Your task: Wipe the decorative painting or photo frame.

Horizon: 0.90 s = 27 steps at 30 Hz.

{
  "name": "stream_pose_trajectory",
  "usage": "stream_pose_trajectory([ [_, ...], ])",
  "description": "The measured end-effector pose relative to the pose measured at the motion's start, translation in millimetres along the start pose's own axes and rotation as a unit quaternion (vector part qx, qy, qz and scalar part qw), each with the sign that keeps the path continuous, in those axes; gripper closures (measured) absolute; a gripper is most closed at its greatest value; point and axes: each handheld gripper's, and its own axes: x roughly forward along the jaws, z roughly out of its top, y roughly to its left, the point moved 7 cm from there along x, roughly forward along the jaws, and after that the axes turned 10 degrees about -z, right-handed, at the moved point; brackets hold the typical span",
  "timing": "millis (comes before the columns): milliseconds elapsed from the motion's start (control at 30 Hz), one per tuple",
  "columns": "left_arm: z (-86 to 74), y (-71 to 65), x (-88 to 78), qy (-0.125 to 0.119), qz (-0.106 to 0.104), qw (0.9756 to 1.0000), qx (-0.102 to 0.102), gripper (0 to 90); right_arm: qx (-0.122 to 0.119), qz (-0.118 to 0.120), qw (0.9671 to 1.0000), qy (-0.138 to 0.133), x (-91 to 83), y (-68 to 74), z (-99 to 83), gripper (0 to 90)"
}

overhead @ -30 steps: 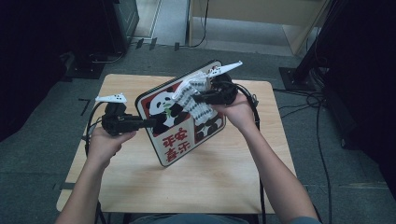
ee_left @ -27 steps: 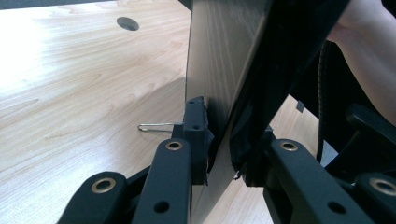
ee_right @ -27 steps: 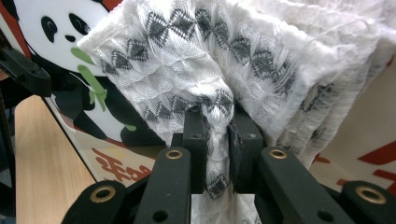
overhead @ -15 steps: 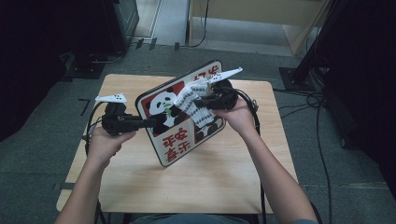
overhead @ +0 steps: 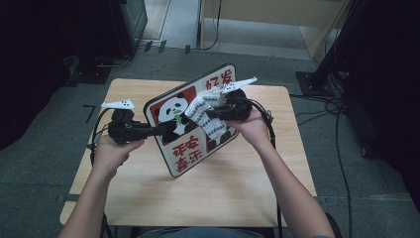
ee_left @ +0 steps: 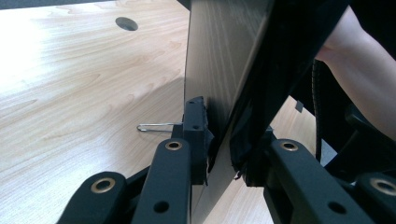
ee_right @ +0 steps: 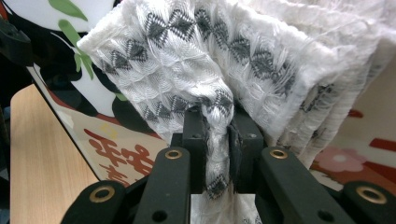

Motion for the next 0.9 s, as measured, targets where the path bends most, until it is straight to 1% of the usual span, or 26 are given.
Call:
stream_pose_trajectory([
  [167, -0.1, 0.1, 0.1, 0.0, -0.001, 1.0, 0.0, 76.7, 0.001, 0.001, 1.0, 0.0, 2.5, 0.2, -5.6, 80.2],
  [300, -0.1, -0.6, 0.8, 0.001, -0.002, 1.0, 0.001, 76.6, 0.0, 0.001, 1.0, -0.006, 4.1, 0.4, -9.3, 80.0],
  [533, 0.1, -1.4, 1.3, 0.003, -0.001, 1.0, 0.002, 76.5, -0.008, -0.002, 1.0, 0.0, 7.6, -0.5, -17.4, 80.0],
  [633, 0.0, -2.1, 1.9, 0.004, -0.002, 1.0, 0.003, 76.3, -0.001, 0.0, 1.0, 0.003, 9.3, -0.3, -21.0, 80.0],
  [700, -0.2, -2.5, 2.0, 0.004, -0.003, 1.0, 0.003, 76.2, -0.002, 0.001, 1.0, 0.004, 10.8, -0.6, -23.9, 80.0],
  [833, -0.4, -2.7, 2.0, 0.005, -0.004, 1.0, 0.004, 76.0, 0.007, 0.0, 0.9999, 0.015, 12.9, -1.4, -32.6, 80.0],
  [867, -0.4, -2.6, 2.0, 0.005, -0.004, 1.0, 0.004, 75.9, 0.008, 0.003, 0.9999, 0.013, 14.2, -1.5, -34.1, 80.0],
  [900, -0.4, -2.7, 2.0, 0.005, -0.004, 1.0, 0.004, 75.9, 0.011, 0.004, 0.9998, 0.017, 14.9, -0.9, -36.2, 80.0],
])
